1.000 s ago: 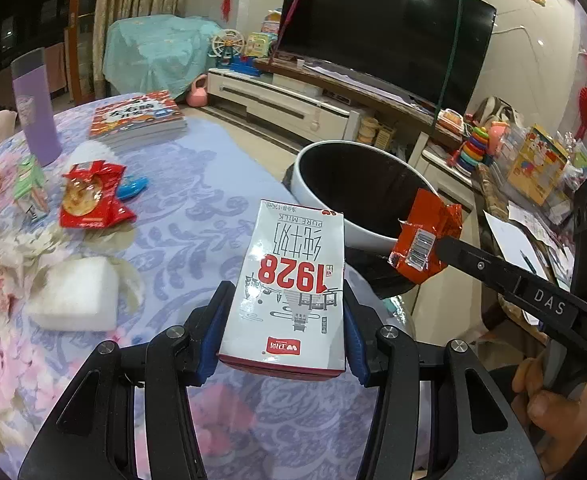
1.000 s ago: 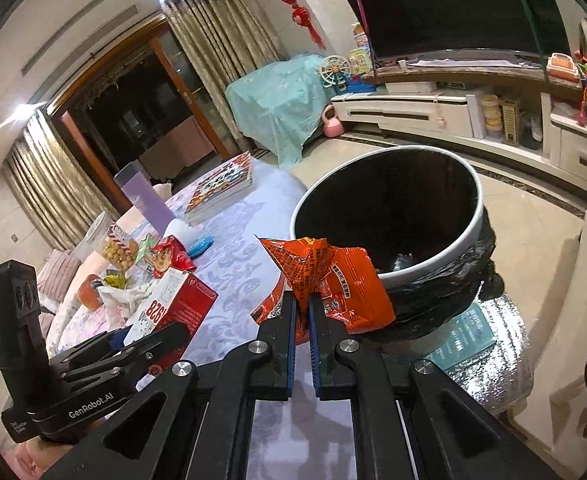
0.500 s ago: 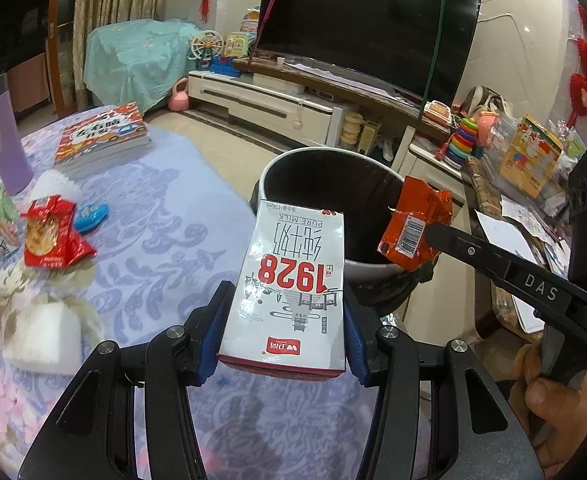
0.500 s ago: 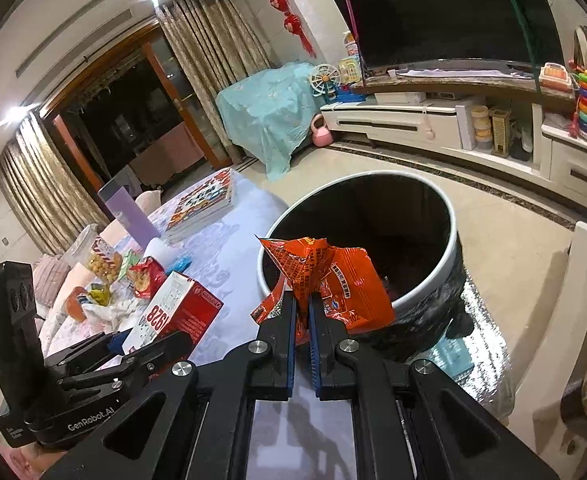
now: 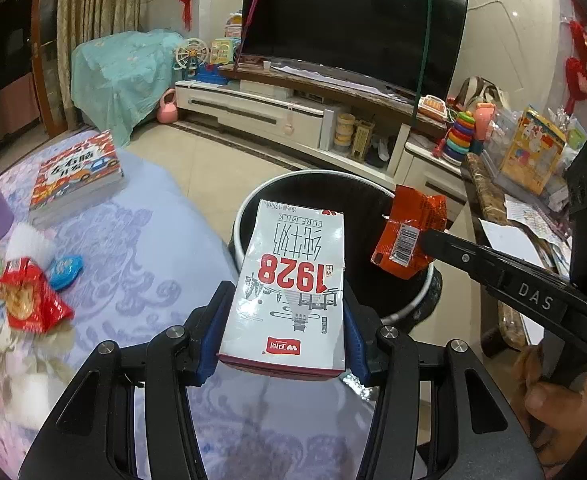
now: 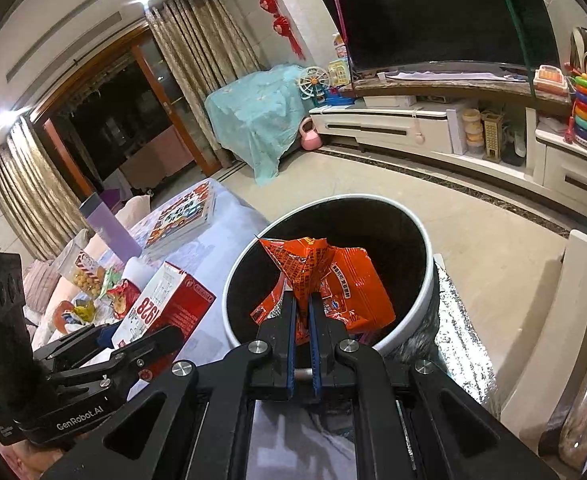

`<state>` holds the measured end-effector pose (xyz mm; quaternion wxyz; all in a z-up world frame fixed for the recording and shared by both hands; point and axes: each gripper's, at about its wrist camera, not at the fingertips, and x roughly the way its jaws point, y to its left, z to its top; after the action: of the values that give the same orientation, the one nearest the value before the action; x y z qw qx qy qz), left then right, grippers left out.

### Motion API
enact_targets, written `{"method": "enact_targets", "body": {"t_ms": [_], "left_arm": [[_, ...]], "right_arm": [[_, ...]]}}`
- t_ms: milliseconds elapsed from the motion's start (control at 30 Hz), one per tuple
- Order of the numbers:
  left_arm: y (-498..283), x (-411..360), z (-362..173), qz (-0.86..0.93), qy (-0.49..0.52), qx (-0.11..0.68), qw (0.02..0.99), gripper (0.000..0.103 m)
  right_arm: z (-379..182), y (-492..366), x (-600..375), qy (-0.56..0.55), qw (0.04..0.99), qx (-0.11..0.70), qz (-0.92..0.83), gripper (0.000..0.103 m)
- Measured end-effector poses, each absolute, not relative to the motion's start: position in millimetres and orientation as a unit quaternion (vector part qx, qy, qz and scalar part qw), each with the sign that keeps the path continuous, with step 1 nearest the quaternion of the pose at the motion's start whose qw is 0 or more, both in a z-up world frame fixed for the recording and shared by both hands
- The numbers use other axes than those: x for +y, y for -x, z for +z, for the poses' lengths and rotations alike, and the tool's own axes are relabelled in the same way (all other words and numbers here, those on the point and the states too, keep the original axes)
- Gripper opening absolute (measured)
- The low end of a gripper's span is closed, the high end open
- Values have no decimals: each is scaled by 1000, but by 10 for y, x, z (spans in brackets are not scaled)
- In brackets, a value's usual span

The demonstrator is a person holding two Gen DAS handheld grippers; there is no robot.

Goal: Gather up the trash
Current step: 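Carry the milk carton and orange bag in both tools over the trash bin, then open the left tool dropping the carton while the right tool drops the orange bag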

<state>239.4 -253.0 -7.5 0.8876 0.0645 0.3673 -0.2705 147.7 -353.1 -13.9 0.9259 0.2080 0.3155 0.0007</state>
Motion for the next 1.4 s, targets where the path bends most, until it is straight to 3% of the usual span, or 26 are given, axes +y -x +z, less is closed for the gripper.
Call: {"method": "enact_targets", "body": {"t_ms": [1067,1233,1333,1400], "left_arm": [[-2774,-2888,-235,-270,-108,387,875,51],[-2789,-2915,-230,-277,-107,391,871,55],[-2766,-2894,-194,-275,-106,383,875,64],[-2755,-2866,-179,-272,-107,379,878,65]], "right_arm": [[-255,-1807,-3827,-231,913,337,2,9],[-252,-1846,-3818,-233,910,343,7,11],[-253,-1847,-3825,-236,909,345,5,15],[-241,-1826,-3848,-238,909,342,1,25]]}}
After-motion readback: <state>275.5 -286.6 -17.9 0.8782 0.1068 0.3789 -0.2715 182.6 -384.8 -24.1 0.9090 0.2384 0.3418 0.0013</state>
